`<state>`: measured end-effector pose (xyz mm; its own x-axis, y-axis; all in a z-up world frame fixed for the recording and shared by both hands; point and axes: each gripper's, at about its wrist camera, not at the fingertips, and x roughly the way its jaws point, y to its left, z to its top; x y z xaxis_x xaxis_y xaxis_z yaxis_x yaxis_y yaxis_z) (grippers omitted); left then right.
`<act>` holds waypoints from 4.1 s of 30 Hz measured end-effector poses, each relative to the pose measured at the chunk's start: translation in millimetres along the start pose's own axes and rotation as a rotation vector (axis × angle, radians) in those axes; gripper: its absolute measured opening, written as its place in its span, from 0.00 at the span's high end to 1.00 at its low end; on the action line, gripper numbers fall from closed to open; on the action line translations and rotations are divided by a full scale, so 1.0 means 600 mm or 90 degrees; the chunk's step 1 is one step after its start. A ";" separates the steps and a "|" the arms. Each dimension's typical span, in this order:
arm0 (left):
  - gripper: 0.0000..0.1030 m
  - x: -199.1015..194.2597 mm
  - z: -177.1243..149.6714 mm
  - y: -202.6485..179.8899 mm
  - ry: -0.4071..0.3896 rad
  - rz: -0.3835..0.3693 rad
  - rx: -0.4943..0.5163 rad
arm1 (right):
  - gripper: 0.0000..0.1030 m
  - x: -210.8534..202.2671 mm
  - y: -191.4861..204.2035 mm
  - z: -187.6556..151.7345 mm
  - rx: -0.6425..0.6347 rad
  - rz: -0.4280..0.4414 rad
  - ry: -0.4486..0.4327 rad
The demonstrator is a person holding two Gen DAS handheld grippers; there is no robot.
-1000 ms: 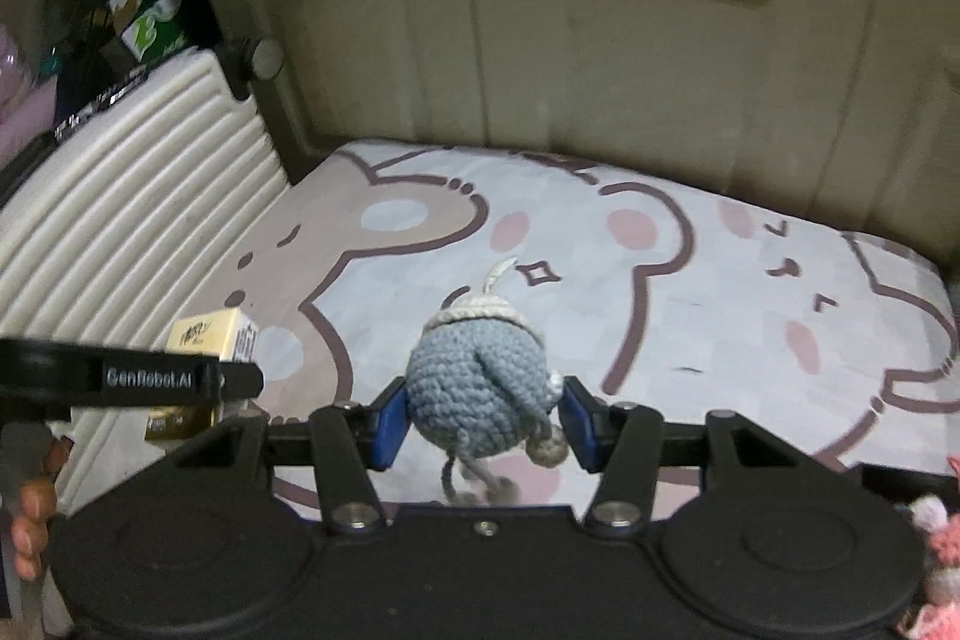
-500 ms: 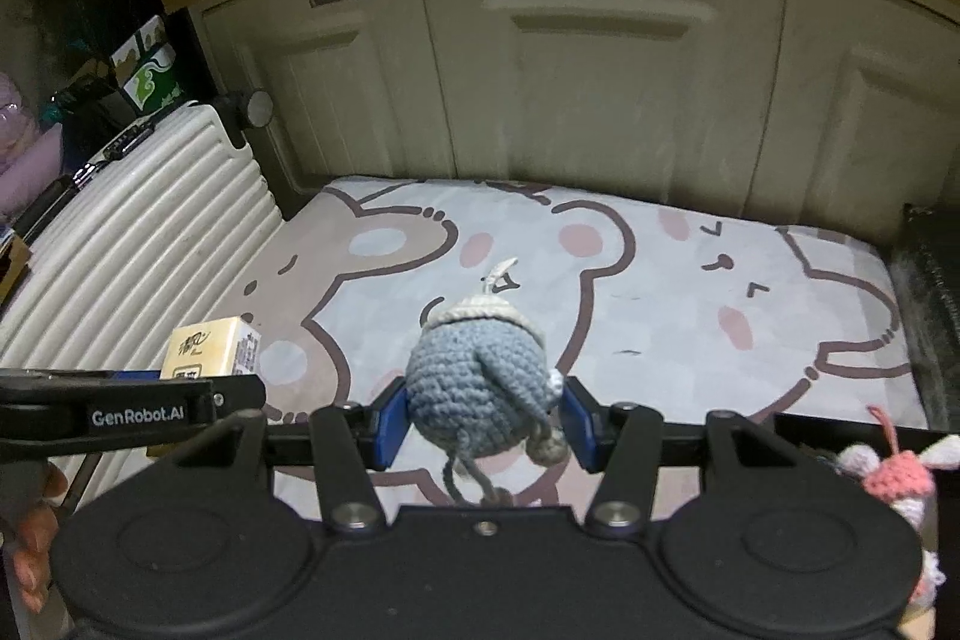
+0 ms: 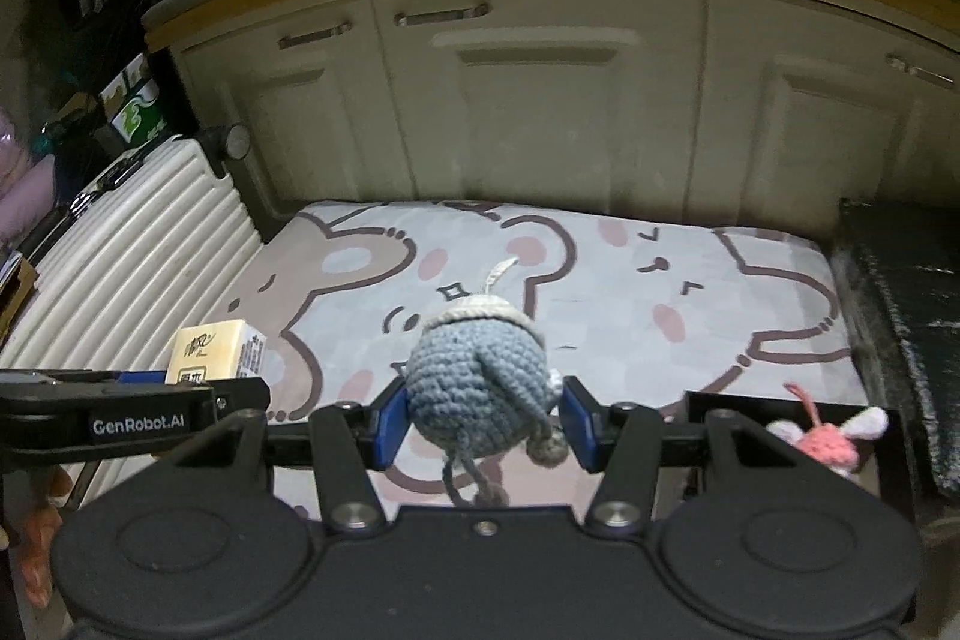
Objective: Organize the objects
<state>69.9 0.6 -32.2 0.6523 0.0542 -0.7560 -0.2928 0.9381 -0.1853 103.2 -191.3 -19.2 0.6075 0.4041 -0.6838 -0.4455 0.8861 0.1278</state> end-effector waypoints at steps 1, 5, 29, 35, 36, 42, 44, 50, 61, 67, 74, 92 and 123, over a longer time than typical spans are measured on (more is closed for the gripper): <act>0.48 0.000 0.000 -0.006 -0.001 -0.004 0.004 | 0.48 -0.003 -0.007 -0.001 0.003 -0.005 -0.001; 0.48 0.002 -0.001 -0.034 0.001 -0.022 0.018 | 0.48 -0.016 -0.035 -0.003 0.019 -0.020 -0.006; 0.48 0.021 -0.021 -0.210 0.024 -0.145 0.112 | 0.47 -0.086 -0.229 -0.048 0.131 -0.112 -0.020; 0.48 0.030 -0.030 -0.248 0.039 -0.185 0.132 | 0.47 -0.095 -0.272 -0.059 0.157 -0.145 -0.029; 0.48 0.032 -0.031 -0.254 0.042 -0.192 0.136 | 0.47 -0.094 -0.279 -0.060 0.160 -0.151 -0.031; 0.48 0.044 -0.042 -0.285 0.062 -0.226 0.157 | 0.47 -0.076 -0.315 -0.069 0.167 -0.180 -0.026; 0.48 0.047 -0.046 -0.292 0.069 -0.237 0.162 | 0.47 -0.065 -0.327 -0.073 0.170 -0.192 -0.020; 0.48 0.061 -0.054 -0.311 0.091 -0.264 0.187 | 0.47 -0.020 -0.357 -0.085 0.167 -0.211 0.019; 0.48 0.101 -0.062 -0.336 0.135 -0.294 0.229 | 0.37 0.021 -0.379 -0.092 0.181 -0.180 0.054; 0.48 0.131 -0.069 -0.344 0.176 -0.287 0.172 | 0.37 0.016 -0.385 -0.099 0.197 -0.180 0.063; 0.38 0.160 -0.084 -0.348 0.221 -0.274 0.113 | 0.37 0.009 -0.388 -0.106 0.191 -0.179 0.072; 0.32 0.146 -0.082 -0.345 0.207 -0.251 0.129 | 0.35 -0.011 -0.372 -0.105 0.170 -0.175 0.080; 0.01 -0.005 -0.053 -0.264 0.095 -0.142 0.183 | 0.03 -0.176 -0.271 -0.101 0.125 -0.201 0.052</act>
<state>92.3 -158.7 -20.7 0.5632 -0.1922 -0.8037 0.0667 0.9800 -0.1877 71.8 -391.8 -11.5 0.6369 0.0920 -0.7654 -0.1060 0.9939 0.0313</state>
